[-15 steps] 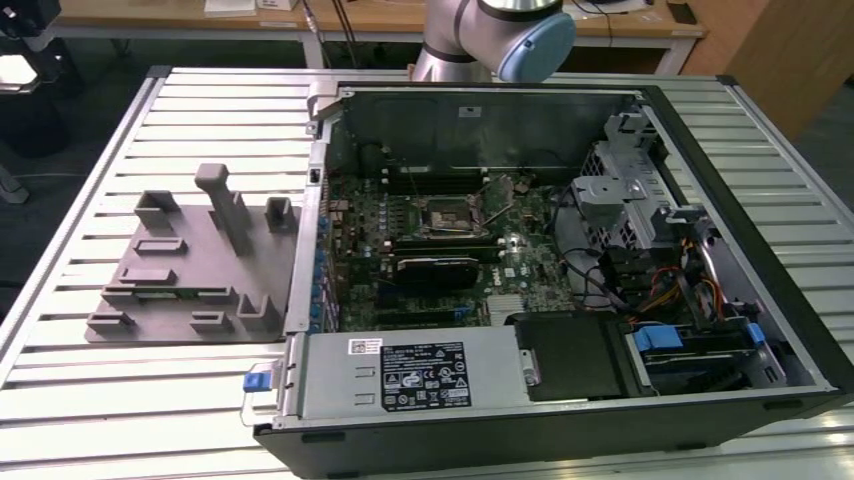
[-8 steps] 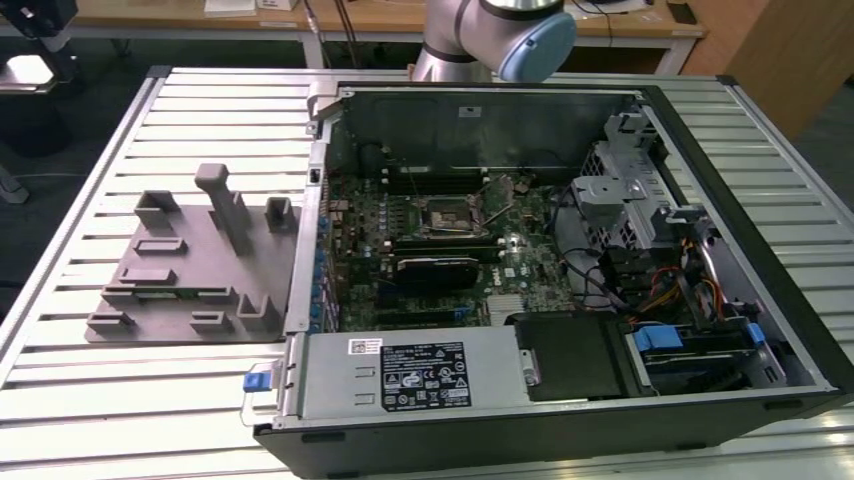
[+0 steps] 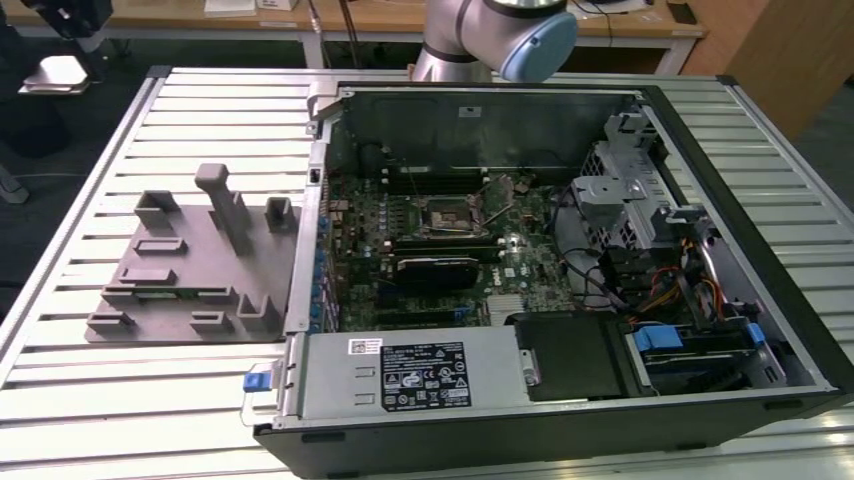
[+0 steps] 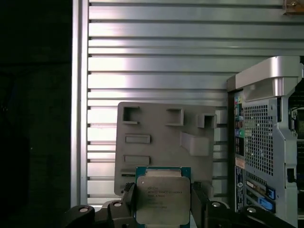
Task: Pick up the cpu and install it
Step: 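Pick up the cpu and move it towards the insertion slot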
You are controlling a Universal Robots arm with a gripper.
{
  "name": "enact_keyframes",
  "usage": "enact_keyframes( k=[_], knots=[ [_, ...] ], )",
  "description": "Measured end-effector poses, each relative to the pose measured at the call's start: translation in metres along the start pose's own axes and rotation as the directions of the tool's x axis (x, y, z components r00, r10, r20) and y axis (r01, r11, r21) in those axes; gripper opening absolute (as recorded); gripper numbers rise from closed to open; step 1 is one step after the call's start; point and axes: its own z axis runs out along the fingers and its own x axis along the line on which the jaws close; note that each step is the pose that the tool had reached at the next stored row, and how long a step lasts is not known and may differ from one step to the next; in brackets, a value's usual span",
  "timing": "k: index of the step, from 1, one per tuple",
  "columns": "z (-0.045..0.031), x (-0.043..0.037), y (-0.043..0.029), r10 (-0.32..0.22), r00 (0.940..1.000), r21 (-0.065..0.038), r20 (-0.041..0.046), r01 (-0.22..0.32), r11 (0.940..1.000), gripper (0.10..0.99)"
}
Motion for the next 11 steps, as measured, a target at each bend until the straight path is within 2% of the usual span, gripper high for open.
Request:
enact_keyframes(
  k=[11],
  knots=[
    [0.0004,-0.0261,0.0004,0.0,1.0,0.0,-0.0002,0.0,1.0,0.545]
  ],
)
